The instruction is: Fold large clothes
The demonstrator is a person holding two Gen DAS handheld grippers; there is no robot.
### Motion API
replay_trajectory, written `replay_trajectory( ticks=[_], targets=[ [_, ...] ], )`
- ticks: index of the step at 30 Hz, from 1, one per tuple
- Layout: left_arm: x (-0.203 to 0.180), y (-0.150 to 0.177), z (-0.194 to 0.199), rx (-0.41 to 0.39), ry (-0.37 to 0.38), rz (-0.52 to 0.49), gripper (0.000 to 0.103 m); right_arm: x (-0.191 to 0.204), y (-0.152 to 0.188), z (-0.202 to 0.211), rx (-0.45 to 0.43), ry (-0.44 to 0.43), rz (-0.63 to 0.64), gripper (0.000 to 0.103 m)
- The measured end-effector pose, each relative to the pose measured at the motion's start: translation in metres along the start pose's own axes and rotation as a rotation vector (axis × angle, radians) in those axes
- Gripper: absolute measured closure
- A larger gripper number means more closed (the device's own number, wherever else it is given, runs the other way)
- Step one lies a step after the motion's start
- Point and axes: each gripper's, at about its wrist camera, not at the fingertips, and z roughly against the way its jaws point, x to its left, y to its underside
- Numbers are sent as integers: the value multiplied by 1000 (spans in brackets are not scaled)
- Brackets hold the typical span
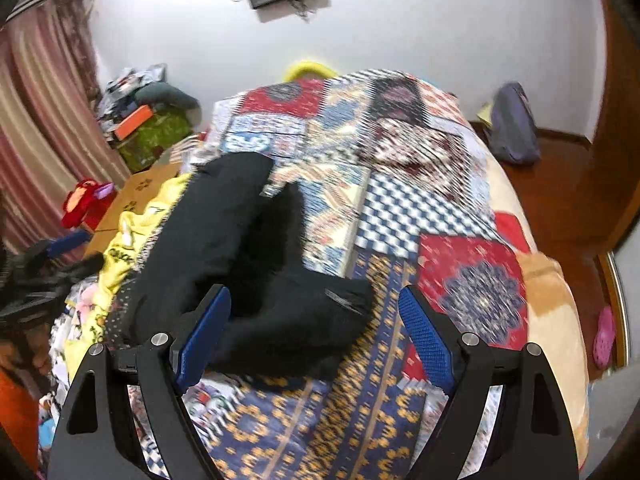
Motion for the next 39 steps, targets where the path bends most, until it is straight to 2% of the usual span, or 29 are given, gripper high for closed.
replay_trajectory(
  ticks=[6,11,14,17,20,22,24,30,33,37,39],
  targets=[
    [20,25,-42,121,26,83,22,34,-12,-25,17,-78,55,19],
    [19,31,-48,119,75,112,21,43,-7,-58,87,-114,52,19],
    [11,32,-55,137,91,102,20,37,3,-78,161,-82,29,19],
    [2,35,-60,132,79,66,18,25,16,-90,208,-88,30,19],
    [1,40,-67,143,102,85,15,20,30,-92,220,-61,79,18],
    [1,46,-74,165,132,116,6,19,40,-93,219,-33,113,18],
    [-3,52,-79,176,137,119,4,17,48,-94,220,-22,125,16],
    [-6,51,-73,166,107,106,4,18,46,-91,220,-21,112,15],
    [-8,48,-62,144,69,72,4,16,40,-81,212,-33,79,15],
    [-3,43,-44,84,-3,36,5,5,32,-62,157,-21,28,14],
    [8,39,-36,60,1,66,5,-5,29,-50,128,-11,-1,14]
  ],
)
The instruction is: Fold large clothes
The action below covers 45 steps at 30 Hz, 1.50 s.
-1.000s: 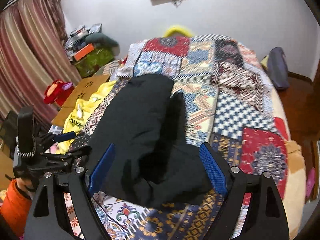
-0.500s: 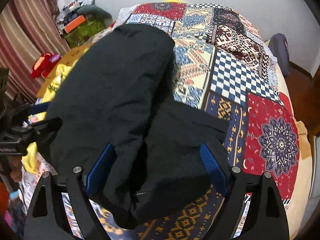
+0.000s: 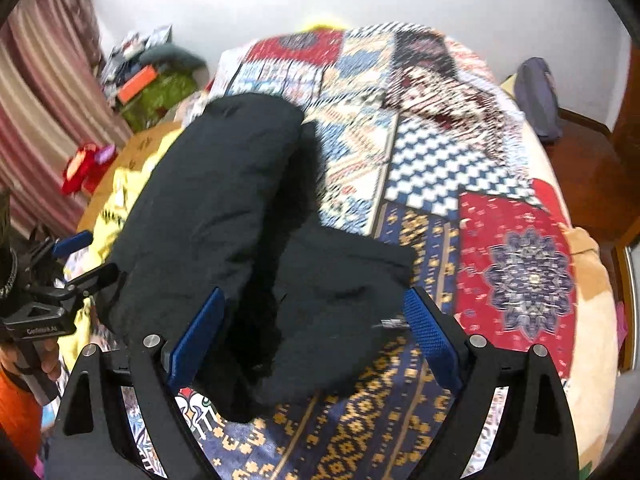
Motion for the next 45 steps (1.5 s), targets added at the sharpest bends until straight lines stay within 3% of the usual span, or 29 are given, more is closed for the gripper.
replay_trajectory(
  ticks=[5,11,14,19,23,31,34,36,39,45],
  targets=[
    [37,-10,-3,29,111,146,4,-28,2,10,-18,0,-98,13],
    [64,-2,-45,158,288,310,4,-64,18,-11,70,-49,-262,13],
    [67,3,-61,176,395,370,4,-74,24,-28,113,-115,-327,13],
    [63,2,-87,202,500,429,0,-77,20,-51,166,-221,-389,13],
    [61,-2,-99,197,516,441,0,-65,18,-77,216,-252,-376,11],
    [72,3,-123,232,579,502,0,-45,4,-90,186,-281,-324,13],
    [70,2,-123,233,570,502,0,-46,1,-93,183,-304,-331,22],
    [67,0,-121,220,557,491,1,-48,1,-92,182,-347,-344,41],
    [60,-1,-112,191,530,458,9,-46,-3,-90,187,-393,-354,61],
    [53,-7,-89,133,520,409,28,-26,-23,-67,124,-364,-261,76]
  ],
)
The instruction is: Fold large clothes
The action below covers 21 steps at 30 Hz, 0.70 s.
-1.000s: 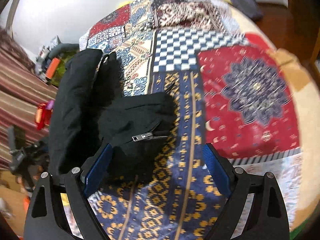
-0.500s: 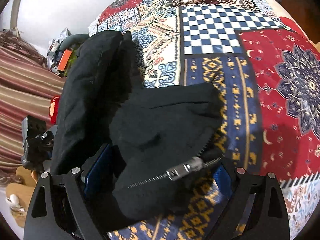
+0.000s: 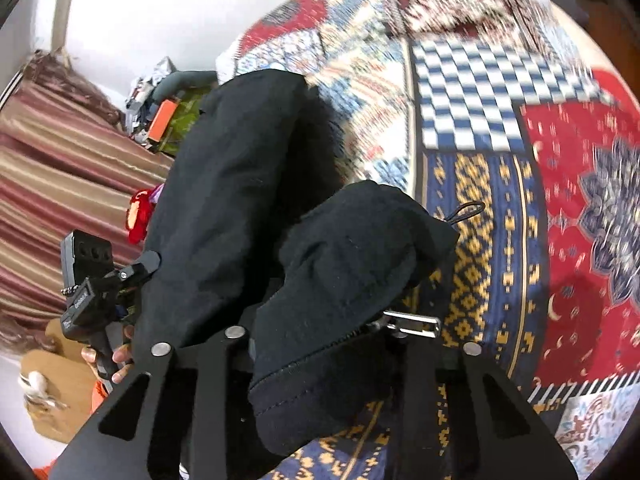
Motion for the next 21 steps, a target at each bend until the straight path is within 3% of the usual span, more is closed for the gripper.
replay_trajectory(
  ticks=[10,21],
  targets=[
    [-6,-17,49,-112,15,-45,34,56,-25,7,-58,2,134,79],
    [49,-74,120,-242,-45,-20,35,126,-73,-59,-71,-73,219,79]
  ],
)
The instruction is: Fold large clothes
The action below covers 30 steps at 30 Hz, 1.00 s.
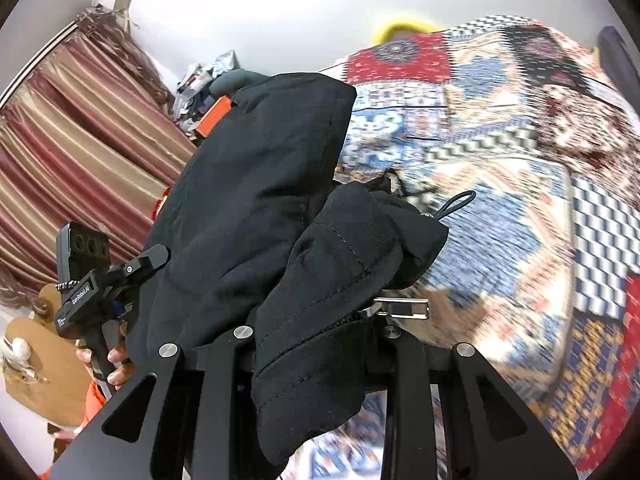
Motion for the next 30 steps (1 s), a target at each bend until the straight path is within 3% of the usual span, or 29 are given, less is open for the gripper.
replay_trajectory(
  ticks=[11,16,19,24,27,30],
  targets=[
    [121,-41,-9,3,-115,109,35,24,-25,-134,98,-56,-5,79],
    [184,-38,-39,59,-157,188,35,17,-17,-196,173,-29,-43,79],
    [199,-32,-43,47,-154,175,33,7,-10,-224,213,19,-59,78],
    [192,-30,-43,49,-166,138,29,-3,-8,-226,280,103,-41,58],
    [191,-30,-43,59,-183,131,29,1,-10,-210,318,203,18,51],
    [190,-29,-42,63,-201,134,29,11,-11,-183,288,265,81,50]
  ],
)
